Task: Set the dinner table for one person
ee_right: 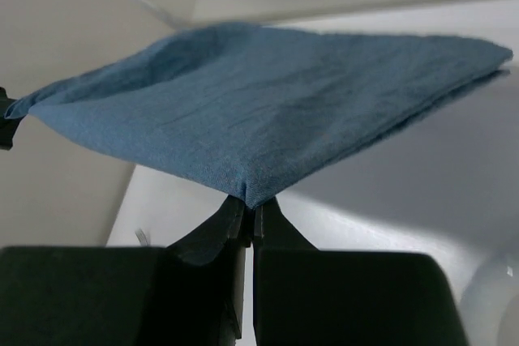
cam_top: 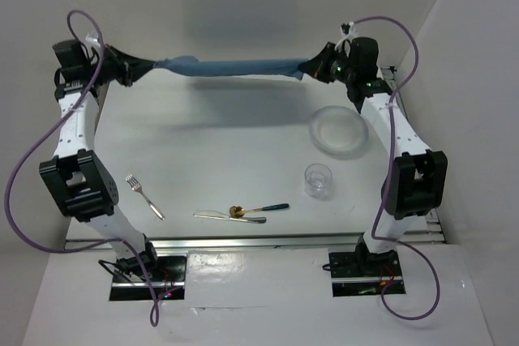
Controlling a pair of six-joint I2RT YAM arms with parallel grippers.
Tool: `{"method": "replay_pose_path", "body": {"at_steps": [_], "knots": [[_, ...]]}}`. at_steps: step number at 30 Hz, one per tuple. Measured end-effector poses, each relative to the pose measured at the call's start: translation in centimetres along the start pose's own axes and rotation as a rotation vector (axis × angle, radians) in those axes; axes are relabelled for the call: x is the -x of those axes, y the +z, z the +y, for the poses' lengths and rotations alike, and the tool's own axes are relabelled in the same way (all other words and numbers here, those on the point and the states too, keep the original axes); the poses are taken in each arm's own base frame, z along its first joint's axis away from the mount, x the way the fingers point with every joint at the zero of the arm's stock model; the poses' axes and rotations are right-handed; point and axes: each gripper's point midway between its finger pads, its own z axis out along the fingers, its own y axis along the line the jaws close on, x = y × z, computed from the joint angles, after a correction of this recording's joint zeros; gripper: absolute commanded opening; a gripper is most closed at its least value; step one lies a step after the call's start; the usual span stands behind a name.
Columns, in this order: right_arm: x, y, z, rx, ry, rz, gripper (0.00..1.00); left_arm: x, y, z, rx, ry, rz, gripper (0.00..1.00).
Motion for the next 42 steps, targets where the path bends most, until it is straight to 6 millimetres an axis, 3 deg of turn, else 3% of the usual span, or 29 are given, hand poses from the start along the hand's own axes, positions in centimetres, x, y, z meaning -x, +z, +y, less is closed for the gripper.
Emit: {"method": "replay_pose_path", "body": {"at_steps": [1,2,3,4,5,6,9,11,14,15,18,19,22,24,27,30,32,36,39,42], "knots": [[-1.4,-0.3,-0.4,-0.003,0.016,0.017,0.0,-1.1,-0.4,1.3,0.017,-0.018,0.002,0.0],[-3.2,-0.6,-1.0,-0.013,0.035,0.044,0.0,-2.3,-1.0,3.1,0.046,-0.045,0.006,0.09],[-5.2,-1.0,-1.6,-0.027,0.054,0.076,0.06,-3.6,-1.5,4.8,0.076,-0.078,0.014,0.23],[-7.0,-1.4,-2.2,-0.044,0.073,0.107,0.64,-4.8,-2.0,6.5,0.107,-0.098,0.019,0.66],[-9.4,-1.8,-2.9,-0.064,0.098,0.145,0.85,-6.0,-2.5,8.3,0.142,-0.118,0.023,0.88],[-11.7,-2.3,-3.6,-0.084,0.114,0.183,0.98,-7.2,-3.1,10.2,0.185,-0.157,0.03,1.0],[-18.3,-4.7,-5.4,-0.151,0.159,0.317,1.0,-9.5,-5.2,14.8,0.31,-0.232,0.034,1.0],[-20.7,-6.2,-6.0,-0.198,0.165,0.378,1.0,-10.0,-6.5,16.7,0.374,-0.254,0.029,1.0],[-20.6,-7.4,-6.2,-0.243,0.14,0.376,1.0,-9.1,-7.8,17.3,0.437,-0.221,0.002,0.91],[-20.1,-7.6,-6.0,-0.248,0.125,0.361,0.97,-8.6,-7.9,17.0,0.449,-0.199,-0.01,0.67],[-18.0,-7.7,-4.9,-0.242,0.072,0.307,0.54,-7.8,-7.6,15.8,0.478,-0.079,-0.035,0.04],[-17.1,-7.1,-4.3,-0.236,0.056,0.289,0.27,-7.9,-6.9,15.2,0.487,-0.015,-0.025,0.0],[-16.1,-3.9,-1.9,-0.202,0.002,0.292,0.0,-8.2,-3.6,14.4,0.525,0.106,0.026,0.0],[-16.2,-0.5,-0.7,-0.183,-0.02,0.316,0.0,-8.3,-0.1,15.0,0.556,0.169,0.079,0.0],[-17.9,4.2,-1.0,-0.18,-0.022,0.379,0.0,-9.4,4.1,18.7,0.644,0.192,0.143,0.0],[-20.7,7.3,-3.6,-0.225,-0.003,0.451,0.0,-11.0,5.5,23.7,0.76,0.157,0.2,0.0],[-23.3,7.9,-5.5,-0.262,0.018,0.513,0.0,-11.7,5.6,26.3,0.825,0.133,0.223,0.0],[-27.6,7.4,-8.5,-0.341,0.061,0.619,0.0,-13.3,5.0,29.2,0.909,0.118,0.251,0.0],[-29.1,6.5,-9.6,-0.378,0.077,0.647,0.0,-14.9,4.7,30.4,0.936,0.106,0.265,0.0],[-29.8,5.9,-10.0,-0.386,0.097,0.641,0.0,-15.8,4.8,30.2,0.934,0.117,0.254,0.0]]}}
